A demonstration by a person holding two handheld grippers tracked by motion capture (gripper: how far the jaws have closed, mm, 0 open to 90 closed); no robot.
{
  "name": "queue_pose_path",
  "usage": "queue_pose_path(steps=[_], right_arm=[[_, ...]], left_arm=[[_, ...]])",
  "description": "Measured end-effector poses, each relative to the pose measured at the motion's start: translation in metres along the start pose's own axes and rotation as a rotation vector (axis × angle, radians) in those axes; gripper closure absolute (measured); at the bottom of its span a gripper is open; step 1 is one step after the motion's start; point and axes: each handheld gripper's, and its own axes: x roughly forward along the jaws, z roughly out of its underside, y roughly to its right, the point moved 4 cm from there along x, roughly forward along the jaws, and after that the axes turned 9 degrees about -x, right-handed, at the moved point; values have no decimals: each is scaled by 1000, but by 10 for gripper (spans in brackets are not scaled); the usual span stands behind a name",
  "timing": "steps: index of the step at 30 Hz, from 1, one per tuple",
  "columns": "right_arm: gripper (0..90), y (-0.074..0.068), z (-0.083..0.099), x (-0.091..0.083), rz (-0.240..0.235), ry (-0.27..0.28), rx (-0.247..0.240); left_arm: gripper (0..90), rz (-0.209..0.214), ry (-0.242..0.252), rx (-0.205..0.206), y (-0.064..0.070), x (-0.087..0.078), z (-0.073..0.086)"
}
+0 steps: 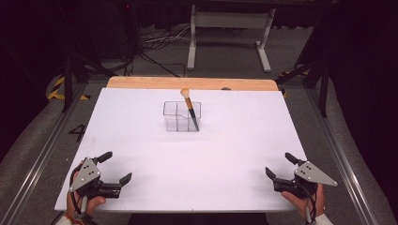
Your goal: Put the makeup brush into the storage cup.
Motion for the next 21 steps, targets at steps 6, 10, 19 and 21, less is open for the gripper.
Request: queue_pose_path(steps=[6,10,19,21], right_arm=[[118,0,-1,1,-18,11,35],[119,-1,-2,1,-10,3,22],[121,-4,-3,2,0,-10,-6],[121,-4,-3,2,1,-6,-5]], left_arm=[[24,-4,0,-2,0,1,0],[24,-6,3,-4,-1,0,0],[24,-12,4,0,0,-1,0],[24,-13,1,5,-1,-1,0]])
